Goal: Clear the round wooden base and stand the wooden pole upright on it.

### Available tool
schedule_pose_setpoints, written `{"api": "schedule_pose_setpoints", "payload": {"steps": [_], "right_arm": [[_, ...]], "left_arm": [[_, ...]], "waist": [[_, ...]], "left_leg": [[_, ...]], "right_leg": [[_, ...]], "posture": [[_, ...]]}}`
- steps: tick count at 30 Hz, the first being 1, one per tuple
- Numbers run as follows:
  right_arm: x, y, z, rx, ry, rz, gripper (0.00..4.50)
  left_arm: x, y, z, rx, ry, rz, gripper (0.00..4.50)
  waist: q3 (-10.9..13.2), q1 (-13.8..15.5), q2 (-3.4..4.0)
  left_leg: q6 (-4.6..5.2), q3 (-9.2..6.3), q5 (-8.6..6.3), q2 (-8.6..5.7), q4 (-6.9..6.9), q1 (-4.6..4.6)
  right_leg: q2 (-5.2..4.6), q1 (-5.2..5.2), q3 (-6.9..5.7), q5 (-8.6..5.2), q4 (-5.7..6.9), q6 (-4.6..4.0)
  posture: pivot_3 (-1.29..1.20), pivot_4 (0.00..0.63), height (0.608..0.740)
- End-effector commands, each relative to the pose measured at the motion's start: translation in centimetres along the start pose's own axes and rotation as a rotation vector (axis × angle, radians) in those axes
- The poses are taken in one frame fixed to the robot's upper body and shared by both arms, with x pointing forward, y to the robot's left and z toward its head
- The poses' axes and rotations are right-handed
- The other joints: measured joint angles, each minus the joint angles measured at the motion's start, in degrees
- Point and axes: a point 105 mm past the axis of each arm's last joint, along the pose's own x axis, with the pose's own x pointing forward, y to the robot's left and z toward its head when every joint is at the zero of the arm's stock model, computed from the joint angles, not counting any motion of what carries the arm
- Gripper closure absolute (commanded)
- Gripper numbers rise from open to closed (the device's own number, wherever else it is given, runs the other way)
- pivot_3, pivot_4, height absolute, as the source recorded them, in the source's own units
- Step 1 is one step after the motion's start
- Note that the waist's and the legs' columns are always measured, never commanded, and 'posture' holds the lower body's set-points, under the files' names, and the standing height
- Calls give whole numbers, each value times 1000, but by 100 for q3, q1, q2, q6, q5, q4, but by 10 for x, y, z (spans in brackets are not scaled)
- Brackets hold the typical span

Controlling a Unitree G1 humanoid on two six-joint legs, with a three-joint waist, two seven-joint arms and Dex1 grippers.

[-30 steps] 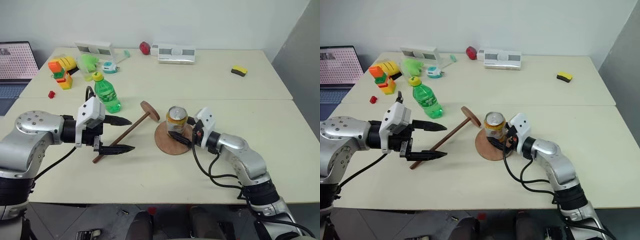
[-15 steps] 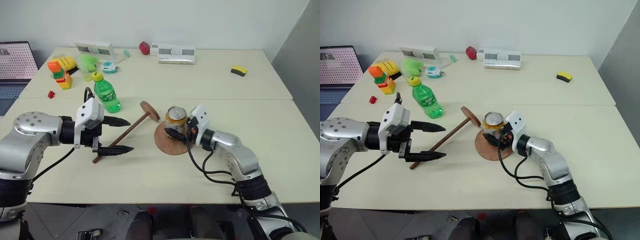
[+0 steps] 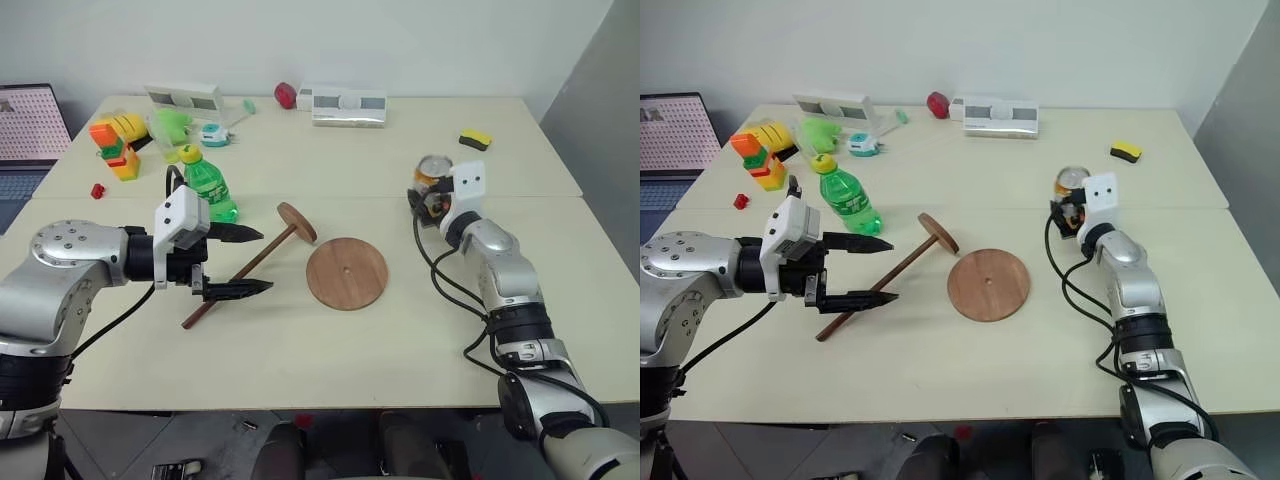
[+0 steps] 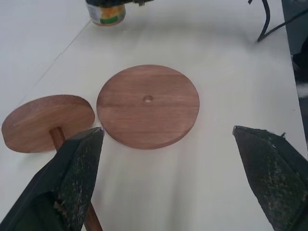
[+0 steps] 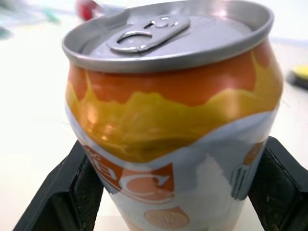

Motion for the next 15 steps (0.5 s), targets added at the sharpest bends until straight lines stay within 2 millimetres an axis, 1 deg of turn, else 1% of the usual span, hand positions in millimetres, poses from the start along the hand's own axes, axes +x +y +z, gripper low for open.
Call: {"api": "schedule_pose_setpoints", "payload": {"steps": [1, 2, 6, 8, 9, 11, 15], "right_arm": [[10, -23, 20, -3, -97, -133, 892], [11, -24, 18, 1, -96, -139, 892], [13, -15, 8, 16, -91, -91, 892], [12, -11, 6, 23, -94, -71, 225], [10, -9, 5, 28, -97, -62, 40], [6, -4, 5, 21, -109, -28, 40], [-3, -3, 5, 9, -109, -18, 40]], "left_arm": [[-1, 0, 12, 36, -35, 18, 0], [-1, -1, 12, 35, -36, 18, 0], [1, -2, 10, 30, -39, 25, 0], [1, -2, 10, 24, -41, 28, 0], [2, -3, 9, 21, -40, 24, 0], [2, -5, 8, 14, -38, 16, 0], [2, -5, 7, 13, -35, 12, 0]], "waist": [[0, -20, 0], [0, -26, 0], [0, -51, 0], [0, -61, 0], [0, -68, 0], [-1, -70, 1], [-1, -68, 1]], "left_leg": [[-1, 3, 1, 0, 2, 0], [-2, 5, 1, 1, 2, 1], [-2, 3, 1, 2, 3, 1], [-2, 5, 1, 2, 4, 1], [-2, 4, 1, 2, 5, 1], [-2, 3, 1, 4, 5, 2], [-2, 2, 1, 5, 5, 1]], "right_leg": [[-1, -1, 3, 0, 4, 0], [-1, -1, 4, 1, 5, -1], [0, -1, 4, 1, 6, -1], [-1, 0, 5, 1, 6, 0], [-1, 0, 5, 1, 8, 0], [0, 0, 4, 1, 9, 0], [1, 0, 3, 1, 10, 0]], "posture": [[0, 150, 740], [0, 150, 740], [0, 150, 740], [0, 150, 740], [0, 150, 740], [0, 150, 740], [0, 150, 740]]}}
